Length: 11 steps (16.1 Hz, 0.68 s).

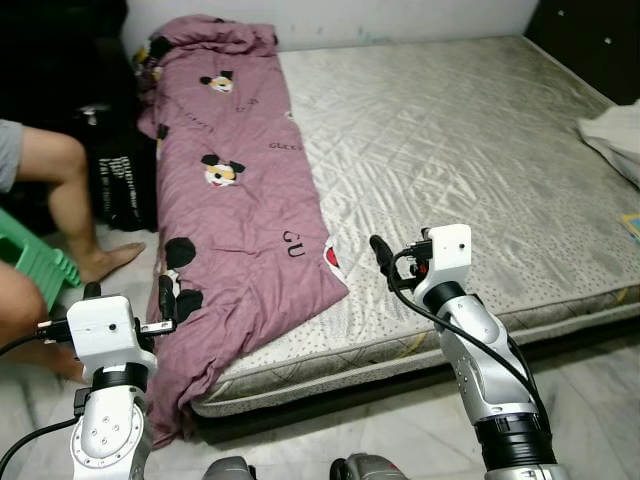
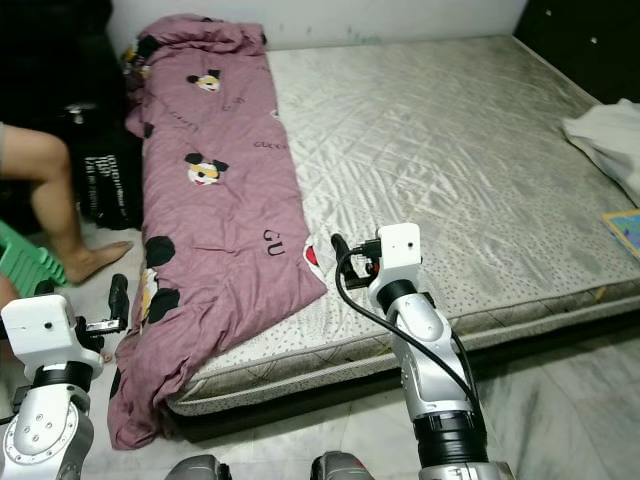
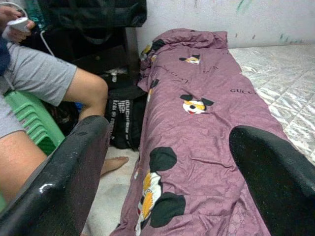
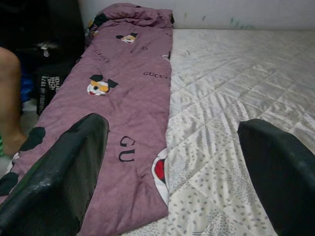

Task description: Clean up the room

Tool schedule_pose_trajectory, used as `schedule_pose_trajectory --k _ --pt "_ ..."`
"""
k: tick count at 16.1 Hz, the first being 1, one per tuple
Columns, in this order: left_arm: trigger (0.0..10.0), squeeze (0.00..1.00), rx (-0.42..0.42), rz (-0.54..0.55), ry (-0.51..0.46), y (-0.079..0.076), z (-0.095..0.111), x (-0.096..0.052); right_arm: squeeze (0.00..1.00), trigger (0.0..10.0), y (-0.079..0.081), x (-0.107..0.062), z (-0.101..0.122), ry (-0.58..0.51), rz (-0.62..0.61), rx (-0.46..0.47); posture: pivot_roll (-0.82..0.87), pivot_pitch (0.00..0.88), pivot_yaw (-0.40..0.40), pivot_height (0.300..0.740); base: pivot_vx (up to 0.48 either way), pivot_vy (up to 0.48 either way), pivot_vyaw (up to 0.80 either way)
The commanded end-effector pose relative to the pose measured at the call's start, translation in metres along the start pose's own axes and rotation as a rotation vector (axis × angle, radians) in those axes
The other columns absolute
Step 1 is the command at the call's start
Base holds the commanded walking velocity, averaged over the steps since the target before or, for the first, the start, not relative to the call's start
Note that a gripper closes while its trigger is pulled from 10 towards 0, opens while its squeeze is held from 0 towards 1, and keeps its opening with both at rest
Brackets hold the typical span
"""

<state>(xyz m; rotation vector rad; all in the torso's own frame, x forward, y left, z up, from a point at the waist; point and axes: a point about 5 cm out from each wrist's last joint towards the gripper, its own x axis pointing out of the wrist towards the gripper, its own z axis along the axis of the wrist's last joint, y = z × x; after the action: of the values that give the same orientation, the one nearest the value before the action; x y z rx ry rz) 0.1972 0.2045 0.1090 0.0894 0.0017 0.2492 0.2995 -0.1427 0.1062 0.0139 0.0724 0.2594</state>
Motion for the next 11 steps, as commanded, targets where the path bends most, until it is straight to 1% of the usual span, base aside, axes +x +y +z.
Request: schedule_pose_trajectory --k 1,4,8,11 --pt "10.0 0.00 0.003 -0.001 0.001 0.0001 0.0009 0.0009 0.00 10.0 -0.0009 0.0005 0.0025 -0.011 -0.004 0.001 -0.01 0.097 -0.011 0.670 0.000 0.000 0.00" --pt "10.0 0.00 0.006 0.005 -0.002 0.0001 0.0013 0.0012 0.00 10.0 -0.0007 0.0007 0.0024 -0.011 -0.004 0.001 -0.01 0.095 -0.012 0.632 0.000 0.000 0.00" --pt "10.0 0.00 0.008 0.004 -0.005 -0.0048 0.0023 0.0038 0.00 10.0 0.0002 0.0029 0.0010 -0.007 -0.004 0.004 0.00 0.084 -0.014 0.632 0.000 0.000 0.00" --pt "10.0 0.00 0.005 0.006 -0.006 -0.0053 0.0020 0.0042 0.00 10.0 0.0017 0.0040 0.0014 -0.011 0.002 0.007 -0.01 0.081 -0.014 0.632 0.000 0.000 0.00"
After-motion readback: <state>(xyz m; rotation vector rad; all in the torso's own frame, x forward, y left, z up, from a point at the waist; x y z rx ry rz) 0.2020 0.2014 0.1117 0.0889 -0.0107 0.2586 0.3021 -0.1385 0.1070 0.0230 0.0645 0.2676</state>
